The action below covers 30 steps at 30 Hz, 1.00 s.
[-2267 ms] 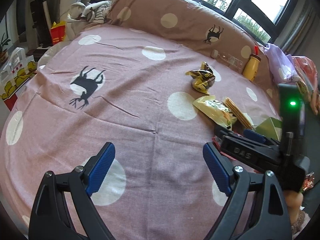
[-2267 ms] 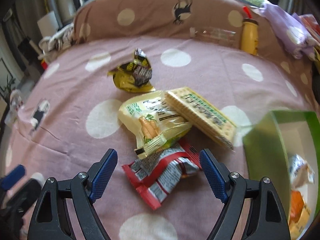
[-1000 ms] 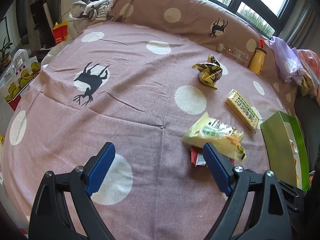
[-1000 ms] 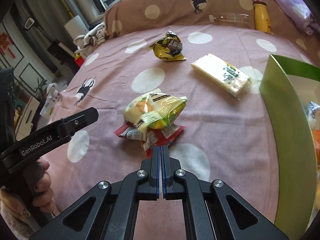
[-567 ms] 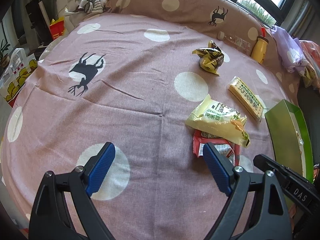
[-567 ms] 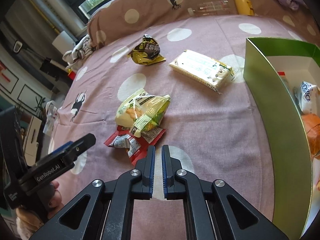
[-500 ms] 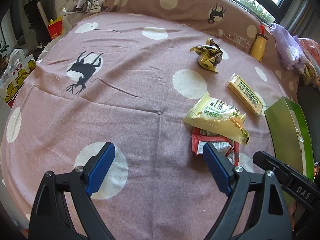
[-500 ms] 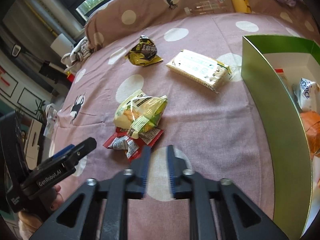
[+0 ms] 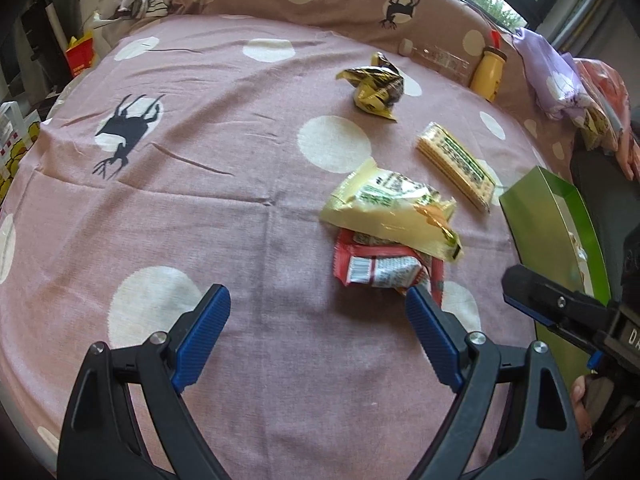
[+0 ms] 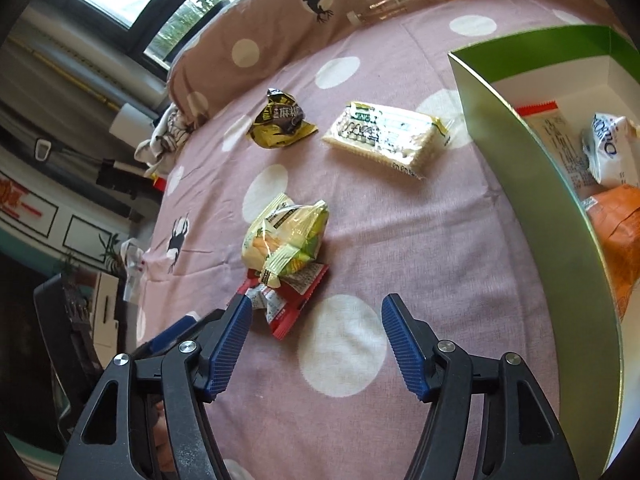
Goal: Organize snacks
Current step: 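Grasp the red-white wrapper with the right gripper and lift it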
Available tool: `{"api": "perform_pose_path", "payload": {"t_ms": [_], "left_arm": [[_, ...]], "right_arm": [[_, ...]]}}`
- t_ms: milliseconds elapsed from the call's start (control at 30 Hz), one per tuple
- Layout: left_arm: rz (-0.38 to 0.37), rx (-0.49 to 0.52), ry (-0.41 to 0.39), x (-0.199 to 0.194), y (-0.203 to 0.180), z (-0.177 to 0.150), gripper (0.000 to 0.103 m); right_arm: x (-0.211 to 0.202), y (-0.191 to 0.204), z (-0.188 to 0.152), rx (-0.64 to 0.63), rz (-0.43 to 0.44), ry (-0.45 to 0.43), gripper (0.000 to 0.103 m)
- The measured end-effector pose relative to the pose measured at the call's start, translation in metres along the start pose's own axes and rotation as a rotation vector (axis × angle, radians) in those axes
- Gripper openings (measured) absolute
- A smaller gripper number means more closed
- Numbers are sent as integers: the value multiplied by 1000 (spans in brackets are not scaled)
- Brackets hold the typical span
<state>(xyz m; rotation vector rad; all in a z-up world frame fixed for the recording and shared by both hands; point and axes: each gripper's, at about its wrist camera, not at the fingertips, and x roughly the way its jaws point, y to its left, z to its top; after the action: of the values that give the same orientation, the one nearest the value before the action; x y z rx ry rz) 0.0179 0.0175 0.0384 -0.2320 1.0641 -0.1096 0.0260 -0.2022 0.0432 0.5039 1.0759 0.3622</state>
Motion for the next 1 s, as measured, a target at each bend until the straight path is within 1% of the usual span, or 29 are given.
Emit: {"api": "perform_pose_path", "payload": {"t_ms": [133, 267, 333, 400, 500, 567, 633, 733, 767, 800, 833, 867, 933, 1000], "left_arm": [[-1, 35, 20, 5, -8, -3, 90], [-42, 37, 17, 8, -12, -3, 90], [-57, 34, 26, 11, -14, -2, 90], [-52, 38, 29, 15, -17, -2, 90], [-48, 39, 31, 23, -19, 0, 88], [-63, 37, 31, 26, -20, 1, 88], [-61, 46, 24, 29, -22, 2, 85], [-41, 79, 6, 33, -25, 5, 77], [-44, 98, -1, 33, -27, 5, 69], [-63, 115, -5, 33, -30, 5, 56], [-66, 123, -8, 33, -32, 4, 55], [-52, 132, -19, 33, -34, 3, 55], [-38, 150, -48, 30, -37, 0, 54], [-44, 157, -73, 24, -38, -3, 47]], "right_arm": [[7, 1, 1, 8, 6, 15, 68], [14, 5, 7, 12, 31, 14, 68], [17, 12, 14, -12, 46, -3, 68], [24, 19, 20, -52, 44, -1, 68], [40, 27, 21, -101, 16, 32, 68], [51, 31, 20, -127, 22, 61, 68], [62, 37, 18, -168, 13, 84, 68], [74, 47, 15, -254, -28, 78, 68], [76, 49, 15, -264, -32, 84, 68], [76, 49, 15, -269, -33, 88, 68], [76, 50, 14, -274, -40, 93, 63], [75, 50, 13, -284, -35, 93, 60], [72, 50, 11, -284, 10, 117, 50], [65, 52, 7, -291, 38, 111, 48]]}}
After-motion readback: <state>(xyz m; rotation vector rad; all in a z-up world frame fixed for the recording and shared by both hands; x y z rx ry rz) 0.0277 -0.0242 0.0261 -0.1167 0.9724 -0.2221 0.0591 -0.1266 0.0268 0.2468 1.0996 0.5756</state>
